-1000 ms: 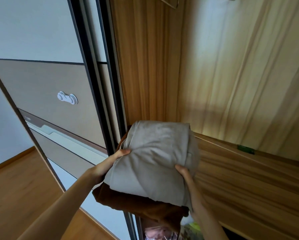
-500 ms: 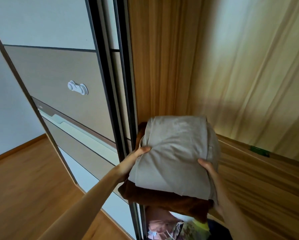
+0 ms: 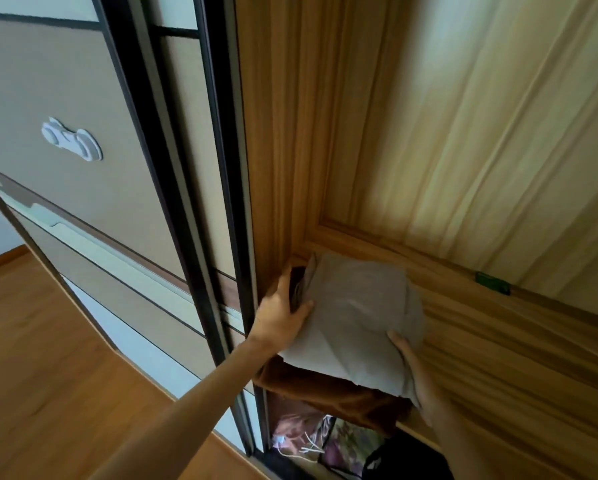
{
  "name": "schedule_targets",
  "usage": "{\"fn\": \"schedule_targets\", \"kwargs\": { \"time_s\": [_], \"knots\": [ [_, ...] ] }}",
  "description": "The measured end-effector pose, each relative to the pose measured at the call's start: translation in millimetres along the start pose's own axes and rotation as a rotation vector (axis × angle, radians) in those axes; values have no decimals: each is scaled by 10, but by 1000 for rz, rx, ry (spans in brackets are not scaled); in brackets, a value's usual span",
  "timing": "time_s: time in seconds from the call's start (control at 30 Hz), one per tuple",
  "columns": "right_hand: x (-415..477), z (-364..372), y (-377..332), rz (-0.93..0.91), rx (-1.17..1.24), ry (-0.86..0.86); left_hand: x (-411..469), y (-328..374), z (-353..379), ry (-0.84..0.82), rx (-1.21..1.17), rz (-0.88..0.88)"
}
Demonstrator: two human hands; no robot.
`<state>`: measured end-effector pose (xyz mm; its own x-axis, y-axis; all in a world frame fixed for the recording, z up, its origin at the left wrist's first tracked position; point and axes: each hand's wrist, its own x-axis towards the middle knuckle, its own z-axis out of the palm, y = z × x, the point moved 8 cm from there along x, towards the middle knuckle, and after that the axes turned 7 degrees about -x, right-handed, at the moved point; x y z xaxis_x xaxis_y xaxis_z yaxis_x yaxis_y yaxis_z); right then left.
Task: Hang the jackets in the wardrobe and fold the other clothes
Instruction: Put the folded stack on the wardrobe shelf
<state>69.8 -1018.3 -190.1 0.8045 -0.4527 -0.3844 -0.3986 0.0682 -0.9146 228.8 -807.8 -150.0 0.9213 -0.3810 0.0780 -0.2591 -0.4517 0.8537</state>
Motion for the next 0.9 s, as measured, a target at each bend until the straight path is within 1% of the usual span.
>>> {"fn": "schedule_targets", "kwargs": {
  "time_s": [0.03,0.07,0.13,0.17,0.2,0.23,0.27,0.33,0.4,0.43,0.47,0.5,0.53,0.67,0.73,0.77,0.8,0.87,0.9],
  "knots": [
    [1,-37,31,16,-3,21,-10,48,-19,6,47,119],
    [-36,-65,14,14,-6,46,-21,66,-54,7,73,187],
    [-49,-108,-18,3,-9,111,-24,39,-118,-9,47,151],
    [-51,-151,-19,-9,-61,182,-7,7,-129,-20,25,118],
    [-108,-219,-73,-66,-149,267,16,-13,-142,-31,6,108],
    [-156,-272,-113,-130,-277,336,31,-29,-157,-46,-8,117],
    [-229,-258,-155,-174,-423,344,32,-22,-181,-64,-16,141],
    [-385,-81,-222,-358,-808,272,30,-24,-234,-77,15,204],
    [-489,186,-224,-552,-1194,224,18,-62,-211,-105,201,278],
    [-489,283,-175,-602,-1310,216,21,-101,-157,-133,345,305],
    [-501,357,-158,-610,-1378,206,36,-166,-105,-166,471,299],
    [-479,409,-124,-623,-1413,193,61,-244,-76,-197,547,262],
    [-439,429,-92,-619,-1450,175,81,-283,-80,-217,561,239],
    [-372,422,4,-585,-1503,121,111,-159,-220,-243,358,249],
    [-372,445,53,-543,-1491,90,68,-90,-270,-253,393,297],
    [-368,458,79,-524,-1476,80,19,-80,-248,-267,456,343],
    [-364,472,100,-500,-1468,69,-39,-51,-197,-268,581,430],
    [-345,491,125,-478,-1464,55,-188,38,-85,-243,877,611],
    [-321,495,137,-484,-1466,54,-259,93,-95,-215,1052,651]
  ]
}}
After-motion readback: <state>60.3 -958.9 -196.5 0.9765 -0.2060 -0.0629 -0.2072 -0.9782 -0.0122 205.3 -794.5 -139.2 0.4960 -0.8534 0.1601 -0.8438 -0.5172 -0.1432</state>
